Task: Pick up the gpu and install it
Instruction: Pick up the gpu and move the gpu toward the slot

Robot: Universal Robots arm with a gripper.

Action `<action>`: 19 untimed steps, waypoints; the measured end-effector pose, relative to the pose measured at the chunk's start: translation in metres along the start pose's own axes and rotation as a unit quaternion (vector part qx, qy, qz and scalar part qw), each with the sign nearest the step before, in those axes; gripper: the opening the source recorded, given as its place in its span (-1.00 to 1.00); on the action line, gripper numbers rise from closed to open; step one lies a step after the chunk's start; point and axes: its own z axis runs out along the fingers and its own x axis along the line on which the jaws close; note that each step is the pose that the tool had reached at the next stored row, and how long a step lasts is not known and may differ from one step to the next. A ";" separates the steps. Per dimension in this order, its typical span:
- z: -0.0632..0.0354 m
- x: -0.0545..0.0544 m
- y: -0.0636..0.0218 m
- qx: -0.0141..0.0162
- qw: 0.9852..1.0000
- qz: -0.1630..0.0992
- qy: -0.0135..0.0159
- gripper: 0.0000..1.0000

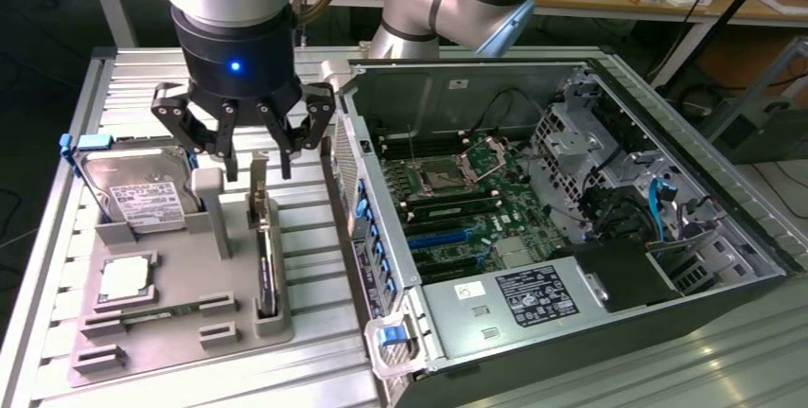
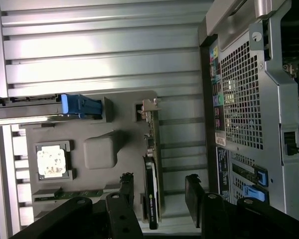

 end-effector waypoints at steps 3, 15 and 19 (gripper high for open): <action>0.0010 0.000 0.0000 0.000 1.000 0.000 0.000 0.08; 0.0053 0.000 -0.0003 0.000 1.000 0.000 0.000 0.08; 0.0069 0.000 -0.0004 0.000 1.000 0.000 0.000 0.08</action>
